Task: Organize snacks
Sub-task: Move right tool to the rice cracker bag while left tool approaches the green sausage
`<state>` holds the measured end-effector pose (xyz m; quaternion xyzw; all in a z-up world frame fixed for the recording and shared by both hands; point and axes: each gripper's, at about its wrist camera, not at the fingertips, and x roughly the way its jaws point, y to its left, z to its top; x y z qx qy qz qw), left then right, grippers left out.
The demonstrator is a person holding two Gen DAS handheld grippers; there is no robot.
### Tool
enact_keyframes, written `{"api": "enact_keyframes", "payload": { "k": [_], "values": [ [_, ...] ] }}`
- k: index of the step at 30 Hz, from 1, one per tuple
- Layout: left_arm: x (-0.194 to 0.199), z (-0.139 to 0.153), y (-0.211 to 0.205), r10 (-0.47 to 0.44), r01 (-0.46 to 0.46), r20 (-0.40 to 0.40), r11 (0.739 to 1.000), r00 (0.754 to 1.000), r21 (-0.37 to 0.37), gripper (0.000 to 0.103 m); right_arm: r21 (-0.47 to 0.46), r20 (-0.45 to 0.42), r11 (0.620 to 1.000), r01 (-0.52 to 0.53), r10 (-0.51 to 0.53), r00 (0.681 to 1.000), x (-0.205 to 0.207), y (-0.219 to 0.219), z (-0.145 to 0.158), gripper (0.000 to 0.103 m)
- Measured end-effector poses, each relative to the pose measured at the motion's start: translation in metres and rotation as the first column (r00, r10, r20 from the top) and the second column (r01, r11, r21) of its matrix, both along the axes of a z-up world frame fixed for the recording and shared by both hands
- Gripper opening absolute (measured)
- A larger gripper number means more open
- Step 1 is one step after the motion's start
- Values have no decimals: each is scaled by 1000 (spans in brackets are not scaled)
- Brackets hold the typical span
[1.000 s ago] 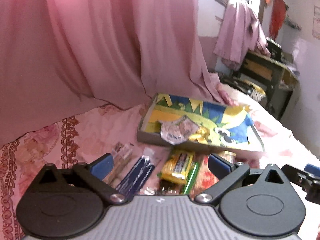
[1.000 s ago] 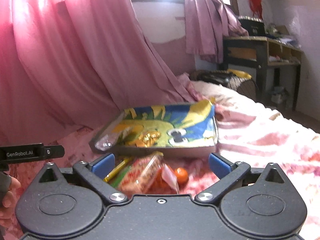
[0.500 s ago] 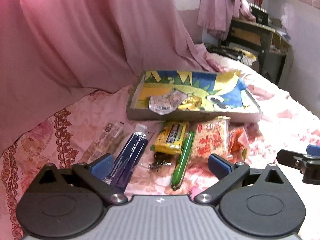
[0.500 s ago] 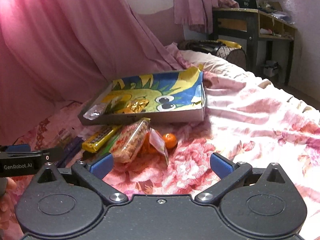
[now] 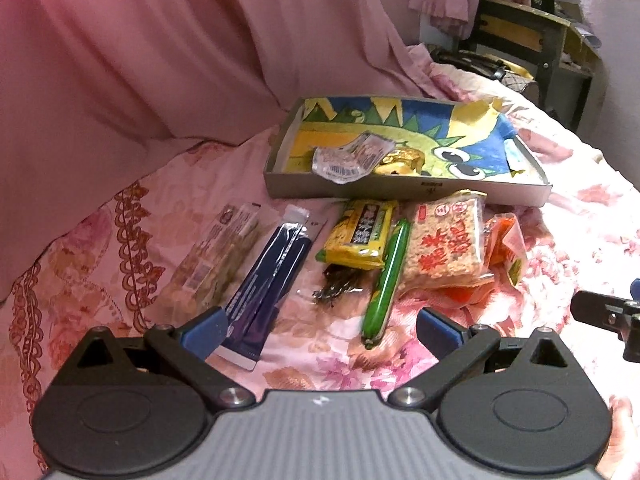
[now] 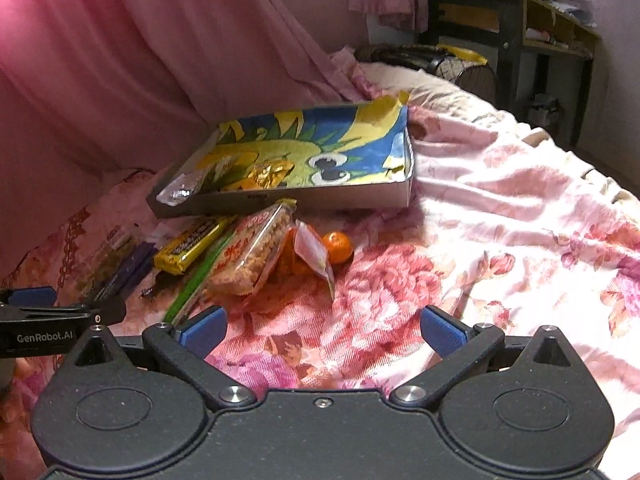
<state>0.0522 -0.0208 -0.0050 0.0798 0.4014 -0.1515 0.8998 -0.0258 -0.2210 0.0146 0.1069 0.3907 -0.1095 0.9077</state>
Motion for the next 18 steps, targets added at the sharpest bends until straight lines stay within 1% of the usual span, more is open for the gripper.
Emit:
{"api": "enact_keyframes", "payload": {
  "k": [4, 7, 10, 14, 18],
  "values": [
    [2, -3, -1, 1, -1, -17, 1000, 1000, 6, 103, 22, -47, 999, -34, 35, 998, 9, -1, -3, 102],
    [3, -6, -3, -4, 5, -34, 1000, 999, 12, 103, 26, -77, 997, -79, 80, 994, 18, -1, -5, 102],
    [7, -11, -5, -15, 15, -61, 1000, 998, 12, 103, 17, -90, 992, -125, 126, 988, 30, -4, -4, 102],
    [16, -19, -6, -12, 12, -123, 1000, 992, -2, 103, -5, -105, 983, -183, 181, 978, 50, -12, -5, 102],
    [20, -25, -7, -5, 6, -148, 1000, 989, 6, 103, -38, -139, 980, -196, 189, 972, 65, -16, -15, 102]
  ]
}}
